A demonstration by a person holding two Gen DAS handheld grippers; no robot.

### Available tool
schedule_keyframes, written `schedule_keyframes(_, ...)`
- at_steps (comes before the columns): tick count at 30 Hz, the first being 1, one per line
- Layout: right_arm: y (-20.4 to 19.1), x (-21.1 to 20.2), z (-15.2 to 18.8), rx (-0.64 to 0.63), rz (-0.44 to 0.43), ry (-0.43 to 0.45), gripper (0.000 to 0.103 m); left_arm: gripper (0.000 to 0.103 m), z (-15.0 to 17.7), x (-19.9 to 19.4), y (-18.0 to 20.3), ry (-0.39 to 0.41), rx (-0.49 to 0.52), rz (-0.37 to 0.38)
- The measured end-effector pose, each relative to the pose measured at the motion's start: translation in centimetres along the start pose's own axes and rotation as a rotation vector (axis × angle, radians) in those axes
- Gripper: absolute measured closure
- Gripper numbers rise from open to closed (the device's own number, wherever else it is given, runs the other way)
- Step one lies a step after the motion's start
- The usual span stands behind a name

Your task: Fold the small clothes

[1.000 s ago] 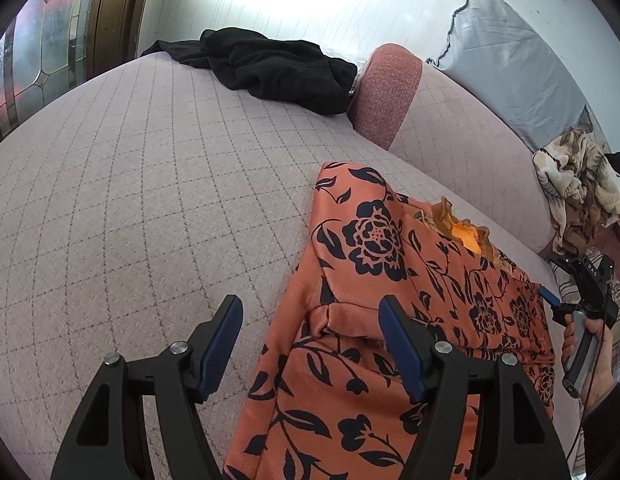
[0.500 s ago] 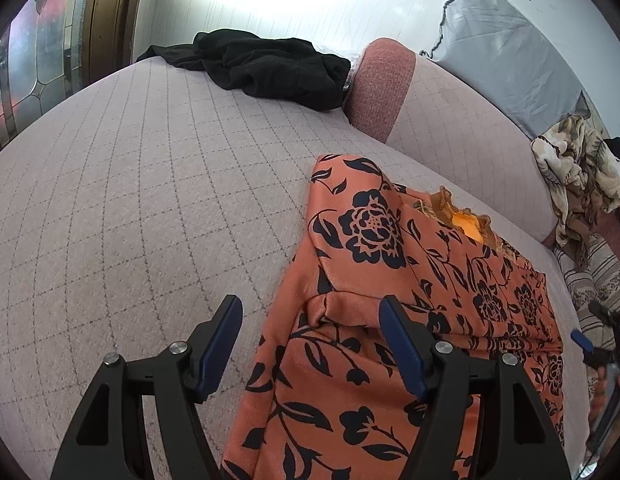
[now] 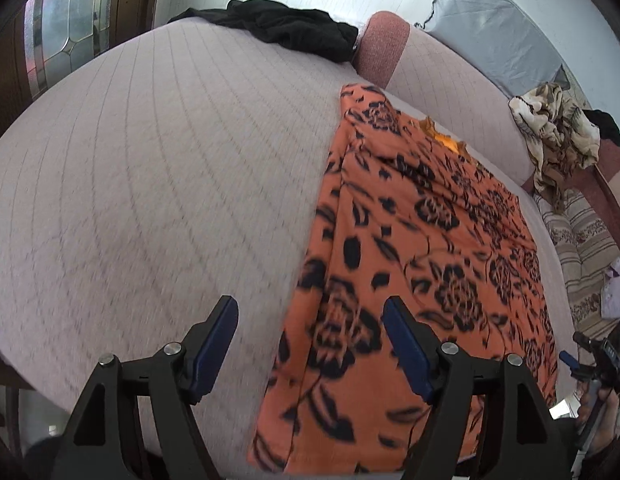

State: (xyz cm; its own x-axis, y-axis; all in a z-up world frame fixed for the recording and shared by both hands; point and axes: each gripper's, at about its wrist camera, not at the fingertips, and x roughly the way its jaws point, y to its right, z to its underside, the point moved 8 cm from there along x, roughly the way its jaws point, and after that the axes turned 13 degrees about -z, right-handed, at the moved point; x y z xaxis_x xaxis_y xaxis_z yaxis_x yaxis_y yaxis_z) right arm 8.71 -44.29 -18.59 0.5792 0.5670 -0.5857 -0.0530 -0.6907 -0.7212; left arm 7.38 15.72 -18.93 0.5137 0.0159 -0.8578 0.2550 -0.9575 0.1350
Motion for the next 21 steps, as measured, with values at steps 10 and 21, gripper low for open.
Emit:
schedule_keyframes(10,0.6,-0.4,4.9,-0.007,0.005,-0.124,0.014,0.032,4.5,0.4,0.9,-0.078,0.075,-0.029)
schedule_keyframes(21,0.2,-1.0,7.6,0.039,-0.080,-0.188,0.025,0.083,4.9,-0.2,0.4,-0.095,0.079,-0.011)
